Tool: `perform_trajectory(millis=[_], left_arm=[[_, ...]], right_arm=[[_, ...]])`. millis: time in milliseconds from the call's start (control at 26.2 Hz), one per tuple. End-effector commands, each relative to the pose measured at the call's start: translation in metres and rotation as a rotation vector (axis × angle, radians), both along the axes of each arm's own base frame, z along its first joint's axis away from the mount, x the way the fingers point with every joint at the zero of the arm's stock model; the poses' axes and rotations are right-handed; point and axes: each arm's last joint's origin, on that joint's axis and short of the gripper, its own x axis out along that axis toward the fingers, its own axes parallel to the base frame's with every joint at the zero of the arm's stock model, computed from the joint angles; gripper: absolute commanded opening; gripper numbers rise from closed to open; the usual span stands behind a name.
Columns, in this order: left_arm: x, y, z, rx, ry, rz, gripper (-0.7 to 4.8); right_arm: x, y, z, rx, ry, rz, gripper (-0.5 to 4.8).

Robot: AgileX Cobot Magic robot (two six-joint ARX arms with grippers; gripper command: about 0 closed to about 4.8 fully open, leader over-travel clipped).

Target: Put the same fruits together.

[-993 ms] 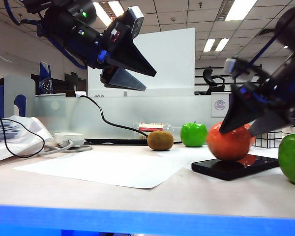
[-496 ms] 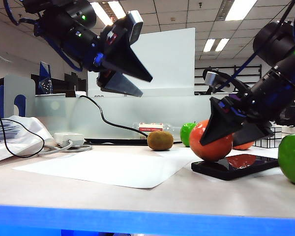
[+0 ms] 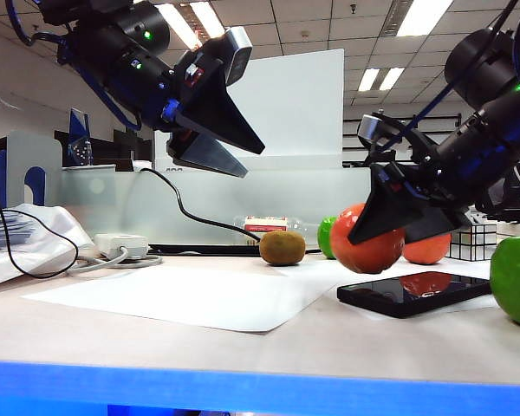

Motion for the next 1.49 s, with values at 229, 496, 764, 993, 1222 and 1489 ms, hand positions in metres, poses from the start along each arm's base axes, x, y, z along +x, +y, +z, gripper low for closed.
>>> perform_trajectory(millis=[229,496,764,993,1222,1489], left_arm=[[-0.001,0.0,0.003,-0.012,-0.011,-0.008,4.79],[-0.001,0.0,0.004,-0.03,-0.003,-0.024,4.79],[-0.002,0.0,0.004,-0.03,0.005,-0.024,4.79],[-0.001,-0.001,0.004,-0.033,-0.003,-0.024,4.79],[-0.001,-0.001,0.004,-0.033,-0.003,-0.024,4.79],[-0.001,-0.001,0.004,-0.033,-0.005,-0.025,4.79]], right_arm=[[0.015,-0.007,0.013,-0.103,-0.194,-0.178,-0.06],[0.049,-0.04,0.018,-0.108,-0.22,-0.285,-0.06],[0.063,-0.069,0.026,-0.171,-0.254,-0.437,-0.06],[0.064,-0.078,0.022,-0.186,-0.212,-0.46,-0.06],[0.068,-0.077,0.006,-0.177,-0.165,-0.428,-0.06],[0.071,-0.077,-0.006,-0.169,-0.139,-0.425,4.49]])
